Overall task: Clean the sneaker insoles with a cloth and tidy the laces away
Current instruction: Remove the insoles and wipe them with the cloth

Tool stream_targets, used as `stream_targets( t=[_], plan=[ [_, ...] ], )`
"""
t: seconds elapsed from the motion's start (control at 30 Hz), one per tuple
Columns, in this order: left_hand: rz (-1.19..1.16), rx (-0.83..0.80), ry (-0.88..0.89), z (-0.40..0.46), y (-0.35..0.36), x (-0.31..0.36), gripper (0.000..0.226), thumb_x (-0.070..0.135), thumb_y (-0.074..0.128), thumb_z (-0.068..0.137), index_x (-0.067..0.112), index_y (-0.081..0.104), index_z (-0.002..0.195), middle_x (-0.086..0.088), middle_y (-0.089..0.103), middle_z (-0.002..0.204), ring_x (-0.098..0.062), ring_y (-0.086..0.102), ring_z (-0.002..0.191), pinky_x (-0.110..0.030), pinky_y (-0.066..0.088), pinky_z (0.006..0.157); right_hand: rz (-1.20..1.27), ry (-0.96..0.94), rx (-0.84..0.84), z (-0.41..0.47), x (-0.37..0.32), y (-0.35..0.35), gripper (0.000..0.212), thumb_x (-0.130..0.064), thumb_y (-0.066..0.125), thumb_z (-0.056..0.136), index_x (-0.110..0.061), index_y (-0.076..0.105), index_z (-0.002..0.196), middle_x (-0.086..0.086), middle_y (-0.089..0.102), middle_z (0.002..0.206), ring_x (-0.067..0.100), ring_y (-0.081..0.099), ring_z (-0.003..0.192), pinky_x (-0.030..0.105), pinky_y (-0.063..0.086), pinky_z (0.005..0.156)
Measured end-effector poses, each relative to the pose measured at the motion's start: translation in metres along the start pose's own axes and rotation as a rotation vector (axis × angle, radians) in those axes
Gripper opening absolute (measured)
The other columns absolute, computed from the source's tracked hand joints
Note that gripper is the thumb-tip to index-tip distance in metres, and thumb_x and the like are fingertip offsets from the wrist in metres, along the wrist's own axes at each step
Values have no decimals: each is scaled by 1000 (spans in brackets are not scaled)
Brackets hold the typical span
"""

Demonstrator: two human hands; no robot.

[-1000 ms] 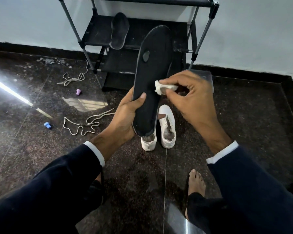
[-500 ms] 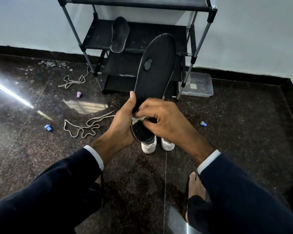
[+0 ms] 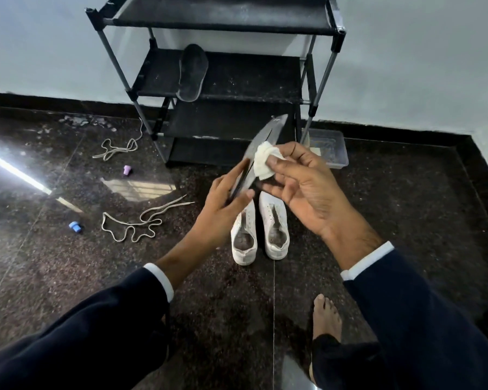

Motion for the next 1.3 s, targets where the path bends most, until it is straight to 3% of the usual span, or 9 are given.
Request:
stream_targets(
  t=[0.1, 0.2, 0.37, 0.5, 0.67, 0.87, 0.97, 1.17, 1.3],
  plan=[
    [428, 10, 105, -3, -2, -8, 68, 62, 51, 86, 61, 26, 149, 4, 32, 152, -15, 30, 140, -45, 27, 118, -16, 29, 104, 2, 5, 0, 18, 3, 62, 93, -14, 66, 87, 11, 73, 102, 25, 71, 98, 49, 58, 94],
    [533, -51, 108, -6, 1, -3, 80, 70, 49, 82, 55, 17, 154, 7, 20, 157, -19, 25, 141, -40, 21, 111, -114, -34, 262, 4, 9, -3, 16, 2, 66, 91, -13, 68, 88, 8, 74, 93, 20, 72, 87, 43, 59, 89],
    [-92, -52, -89, 3, -9, 16, 75, 46, 57, 99, 34, 15, 160, 9, 37, 151, 6, 51, 126, -20, 48, 102, -156, 11, 261, 6, 6, -11, 14, 1, 68, 90, -13, 68, 91, 6, 73, 90, 16, 70, 81, 29, 59, 69],
    [-395, 3, -119, 15, -30, 15, 53, 22, 65, 92, 9, 50, 142, -14, 65, 132, -21, 63, 122, -45, 49, 106, -251, 174, 18, 4, 5, -12, 15, 2, 64, 90, -13, 68, 92, 6, 72, 86, 14, 68, 76, 24, 56, 63],
    [-466, -5, -43, 15, -35, 18, 44, 4, 64, 91, 2, 52, 133, -20, 66, 120, -29, 65, 110, -39, 57, 93, -339, 234, -69, 1, 7, -6, 12, 0, 64, 92, -12, 68, 94, 7, 71, 89, 14, 68, 79, 24, 58, 62],
    [-138, 66, 62, 16, -34, 13, 45, 9, 68, 85, 18, 57, 128, -19, 68, 117, -36, 66, 110, -58, 53, 97, -1061, -170, 114, 4, -1, -15, 14, -13, 75, 89, -25, 69, 94, -2, 68, 104, 10, 67, 94, 27, 56, 84],
    [-147, 51, 68, 16, -29, 11, 50, 7, 70, 83, 14, 56, 130, -22, 67, 118, -34, 67, 110, -55, 54, 97, -1001, -372, 127, 0, -6, -7, 14, -10, 74, 89, -21, 71, 97, -10, 70, 93, 0, 65, 87, 13, 50, 75],
    [-300, -90, 37, 10, -13, 11, 62, -16, 63, 88, 3, 44, 144, -17, 64, 129, -22, 64, 115, -32, 54, 95, -1145, -682, 151, -4, -8, -1, 22, -6, 69, 91, -17, 73, 111, -2, 67, 101, 7, 63, 93, 15, 48, 83],
    [-353, -129, 41, 9, -13, 14, 69, -20, 61, 86, 4, 41, 147, -20, 59, 139, -24, 61, 120, -31, 52, 97, -1125, -728, 230, -2, -12, -8, 23, -3, 71, 89, -16, 77, 107, -1, 66, 98, 8, 62, 85, 14, 48, 79]
  ],
)
Point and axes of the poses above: each hand's wrist, its own z-axis towards the middle knuckle, its own y-axis out of the palm, x = y × z, the point moved 1 cm from there along z, towards the middle knuckle
